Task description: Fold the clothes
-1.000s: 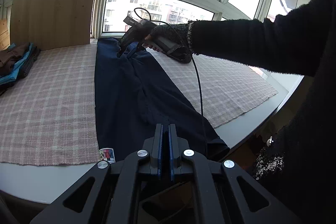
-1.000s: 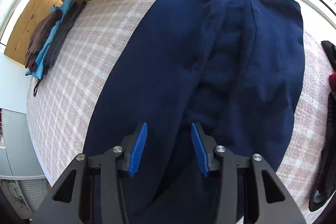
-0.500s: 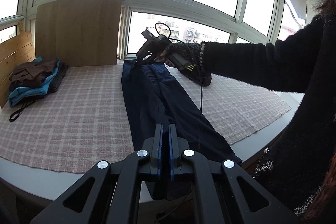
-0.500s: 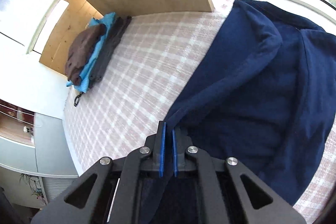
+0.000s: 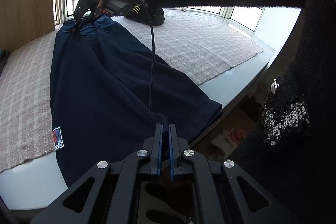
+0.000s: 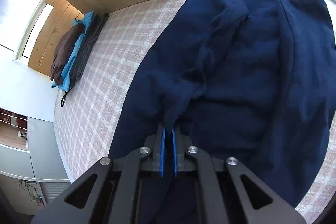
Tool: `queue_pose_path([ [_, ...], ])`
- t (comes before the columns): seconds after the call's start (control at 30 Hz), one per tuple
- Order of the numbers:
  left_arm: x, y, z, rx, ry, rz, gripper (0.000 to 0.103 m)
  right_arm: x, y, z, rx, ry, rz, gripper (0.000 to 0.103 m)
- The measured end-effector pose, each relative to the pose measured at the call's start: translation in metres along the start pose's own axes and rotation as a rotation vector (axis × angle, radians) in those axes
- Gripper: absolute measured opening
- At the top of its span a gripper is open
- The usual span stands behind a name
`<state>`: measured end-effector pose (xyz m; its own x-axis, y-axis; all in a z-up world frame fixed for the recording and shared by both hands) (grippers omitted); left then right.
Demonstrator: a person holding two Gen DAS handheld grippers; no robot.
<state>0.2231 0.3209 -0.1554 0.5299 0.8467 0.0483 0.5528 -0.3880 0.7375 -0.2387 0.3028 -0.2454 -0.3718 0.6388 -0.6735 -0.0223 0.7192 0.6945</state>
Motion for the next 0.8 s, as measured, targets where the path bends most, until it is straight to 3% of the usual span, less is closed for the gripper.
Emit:
queue_pose_path([
  [0.1,0.000,-0.001,-0.007,0.018,0.019,0.018,0.004,0.000,0.002,-0.005,0.011,0.018,0.018,0.006],
  [0.23,0.002,-0.019,0.008,-0.085,0.030,0.054,0.006,0.008,-0.010,0.004,-0.049,0.052,0.123,0.006],
  [0.37,-0.008,0.015,0.010,-0.068,0.090,0.078,0.024,0.003,0.007,0.007,-0.065,0.037,0.105,0.011],
  [0.53,-0.054,0.048,0.005,-0.027,0.176,-0.026,0.031,-0.009,0.051,-0.009,0.020,0.064,0.095,0.012],
  [0.63,-0.078,0.033,-0.012,-0.004,0.177,-0.101,0.034,0.001,0.064,-0.037,0.114,0.016,0.083,0.016],
  [0.7,-0.083,0.011,-0.022,-0.004,0.155,-0.101,0.034,0.010,0.056,-0.059,0.139,-0.028,0.054,0.017],
  [0.8,-0.083,-0.027,-0.021,-0.075,0.138,-0.086,0.034,0.032,0.045,-0.085,0.144,-0.035,0.090,0.017],
])
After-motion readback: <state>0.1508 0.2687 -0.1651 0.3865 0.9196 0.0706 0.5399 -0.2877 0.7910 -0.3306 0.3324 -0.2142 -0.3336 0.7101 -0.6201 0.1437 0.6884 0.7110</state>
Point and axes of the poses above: each gripper's, at about its wrist camera, not at the fingertips, and y roughly against the way its jaws point, x to its right, z to its underside, the point moved 8 cm from there along -y, roughly the way its jaws point, and after that the axes turned 13 degrees about -z, right-handed, at the moved point
